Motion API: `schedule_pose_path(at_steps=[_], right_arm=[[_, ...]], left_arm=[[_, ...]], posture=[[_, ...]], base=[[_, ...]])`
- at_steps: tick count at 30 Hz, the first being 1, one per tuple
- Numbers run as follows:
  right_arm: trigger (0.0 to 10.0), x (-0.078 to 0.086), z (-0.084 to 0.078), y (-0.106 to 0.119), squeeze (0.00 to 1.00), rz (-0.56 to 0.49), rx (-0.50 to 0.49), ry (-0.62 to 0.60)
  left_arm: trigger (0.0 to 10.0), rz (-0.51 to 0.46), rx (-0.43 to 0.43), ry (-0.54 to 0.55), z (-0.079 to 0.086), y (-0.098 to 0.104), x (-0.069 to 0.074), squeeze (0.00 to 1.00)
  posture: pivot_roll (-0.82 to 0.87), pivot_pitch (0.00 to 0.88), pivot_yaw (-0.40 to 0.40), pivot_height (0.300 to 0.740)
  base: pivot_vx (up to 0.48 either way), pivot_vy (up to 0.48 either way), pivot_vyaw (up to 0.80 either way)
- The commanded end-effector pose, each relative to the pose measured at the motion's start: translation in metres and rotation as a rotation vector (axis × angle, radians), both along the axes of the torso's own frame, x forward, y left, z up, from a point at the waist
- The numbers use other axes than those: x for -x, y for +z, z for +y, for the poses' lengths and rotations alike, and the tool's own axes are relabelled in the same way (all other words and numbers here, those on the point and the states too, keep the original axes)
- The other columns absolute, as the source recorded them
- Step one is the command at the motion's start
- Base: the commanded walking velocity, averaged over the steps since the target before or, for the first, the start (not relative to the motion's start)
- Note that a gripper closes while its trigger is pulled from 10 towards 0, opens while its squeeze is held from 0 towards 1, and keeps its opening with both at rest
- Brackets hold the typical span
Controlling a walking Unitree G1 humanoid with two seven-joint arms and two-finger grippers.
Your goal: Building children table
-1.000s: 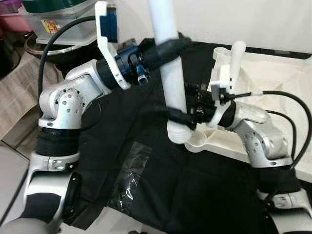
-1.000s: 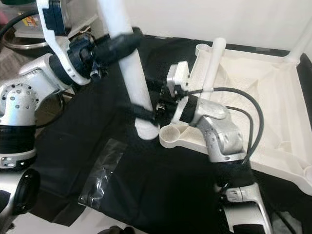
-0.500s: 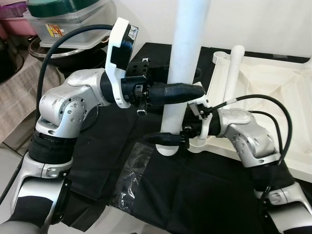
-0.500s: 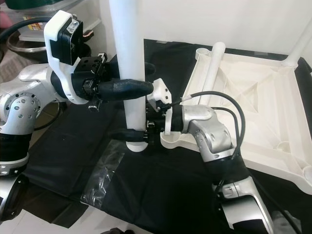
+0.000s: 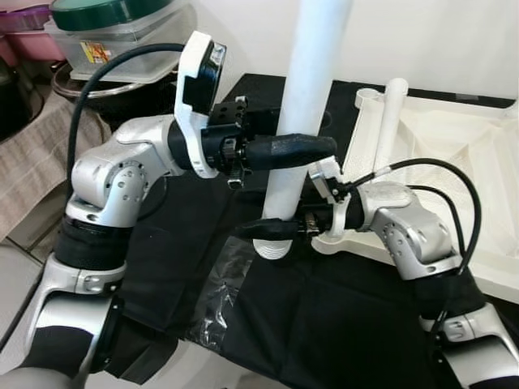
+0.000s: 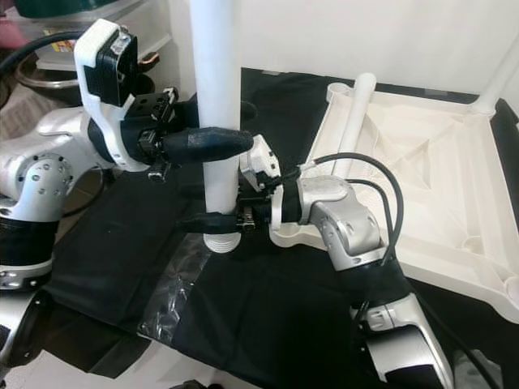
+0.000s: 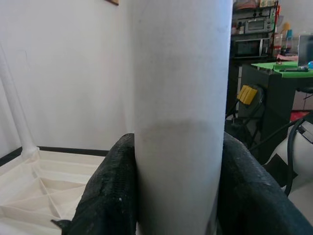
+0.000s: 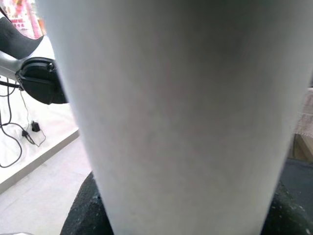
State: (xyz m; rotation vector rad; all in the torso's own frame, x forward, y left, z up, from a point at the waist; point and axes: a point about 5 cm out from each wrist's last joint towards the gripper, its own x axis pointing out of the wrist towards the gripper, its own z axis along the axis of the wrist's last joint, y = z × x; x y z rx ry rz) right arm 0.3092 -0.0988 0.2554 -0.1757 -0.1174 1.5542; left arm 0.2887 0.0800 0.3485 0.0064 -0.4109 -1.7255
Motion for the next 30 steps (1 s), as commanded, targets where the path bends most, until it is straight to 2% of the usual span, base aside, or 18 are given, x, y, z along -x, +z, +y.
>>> schedule_pose_path(at_steps=[1, 3, 4, 5, 7, 10, 13, 14, 16, 19, 20, 22, 23, 25, 26, 28, 29, 30], right_arm=[[0.0, 0.001, 0.005, 0.013, 0.0, -0.035, -0.039, 0.009], [0.0, 0.001, 0.004, 0.013, 0.0, -0.033, -0.044, 0.004], [0.0, 0.0, 0.003, 0.013, 0.0, -0.031, -0.05, -0.009], [0.0, -0.002, 0.001, 0.013, 0.0, -0.03, -0.058, -0.033], [0.0, -0.002, 0.001, 0.013, 0.0, -0.03, -0.058, -0.033], [0.0, -0.008, -0.005, 0.014, 0.0, -0.027, -0.077, -0.102], [0.0, -0.025, -0.029, 0.017, 0.0, -0.025, -0.094, -0.27], [0.0, -0.028, -0.038, 0.018, 0.0, -0.024, -0.09, -0.305], [0.0, -0.029, -0.047, 0.019, 0.0, -0.021, -0.079, -0.329], [0.0, -0.028, -0.057, 0.018, 0.0, -0.008, -0.051, -0.335], [0.0, -0.028, -0.057, 0.018, 0.0, -0.008, -0.051, -0.335], [0.0, -0.027, -0.061, 0.016, 0.0, 0.015, -0.033, -0.322], [1.6, -0.027, -0.062, 0.015, 0.0, 0.029, -0.027, -0.312], [1.6, -0.025, -0.062, 0.015, 0.0, 0.039, -0.017, -0.299], [10.0, -0.023, -0.062, 0.014, 0.0, 0.048, -0.006, -0.273], [10.0, -0.021, -0.06, 0.014, 0.0, 0.054, 0.004, -0.239], [10.0, -0.018, -0.056, 0.014, 0.0, 0.068, 0.013, -0.181], [10.0, -0.018, -0.056, 0.014, 0.0, 0.068, 0.013, -0.181]], left_arm=[[0.0, 0.034, -0.049, -0.122, -0.018, -0.012, 0.007, 0.0], [0.0, 0.053, -0.045, -0.113, -0.018, -0.012, 0.005, 0.0], [5.5, 0.075, -0.043, -0.077, -0.017, -0.012, 0.001, 1.0], [10.0, 0.081, -0.042, -0.028, -0.014, -0.012, -0.004, 1.0], [10.0, 0.081, -0.042, -0.028, -0.014, -0.012, -0.004, 1.0], [10.0, 0.093, -0.005, 0.075, -0.005, -0.011, -0.012, 1.0], [10.0, 0.117, 0.059, 0.352, 0.029, -0.023, -0.028, 1.0], [10.0, 0.135, 0.07, 0.451, 0.042, -0.032, -0.032, 1.0], [10.0, 0.167, 0.086, 0.579, 0.056, -0.045, -0.035, 1.0], [10.0, 0.202, 0.117, 0.778, 0.074, -0.065, -0.035, 1.0], [10.0, 0.202, 0.117, 0.778, 0.074, -0.065, -0.035, 1.0], [10.0, 0.228, 0.129, 0.879, 0.08, -0.08, -0.032, 1.0], [10.0, 0.243, 0.135, 0.91, 0.082, -0.085, -0.029, 0.8], [10.0, 0.253, 0.14, 0.938, 0.083, -0.09, -0.025, 0.8], [10.0, 0.268, 0.154, 0.962, 0.083, -0.094, -0.02, 0.0], [10.0, 0.275, 0.165, 0.983, 0.082, -0.097, -0.015, 0.0], [10.0, 0.289, 0.19, 1.009, 0.082, -0.098, -0.008, 0.0], [10.0, 0.289, 0.19, 1.009, 0.082, -0.098, -0.008, 0.0]], posture=[[0.03, 0.13, 0.066, 0.74], [0.03, 0.13, 0.067, 0.74], [0.03, 0.134, 0.066, 0.74], [0.03, 0.135, 0.066, 0.74], [0.03, 0.135, 0.066, 0.74], [0.03, 0.144, 0.068, 0.74], [0.03, 0.174, 0.072, 0.74], [0.03, 0.188, 0.075, 0.74], [0.03, 0.216, 0.079, 0.74], [0.03, 0.245, 0.08, 0.74], [0.03, 0.245, 0.08, 0.74], [0.03, 0.277, 0.08, 0.74], [0.03, 0.277, 0.08, 0.74], [0.02, 0.294, 0.082, 0.74], [0.02, 0.311, 0.084, 0.74], [0.03, 0.326, 0.084, 0.74], [0.03, 0.34, 0.083, 0.74], [0.03, 0.34, 0.083, 0.74]], base=[[0.0, 0.0, 0.0], [0.0, 0.0, 0.0], [0.0, 0.0, 0.0], [0.0, 0.0, 0.0], [0.0, 0.0, 0.0], [0.0, 0.0, 0.0], [0.0, 0.0, 0.0], [0.0, 0.0, 0.0], [0.0, 0.0, 0.0], [0.0, 0.0, 0.0], [0.0, 0.0, 0.0], [0.0, 0.0, 0.0], [0.0, 0.0, 0.0], [0.0, 0.0, 0.0], [0.0, 0.0, 0.0], [0.0, 0.0, 0.0], [0.0, 0.0, 0.0], [0.0, 0.0, 0.0]])
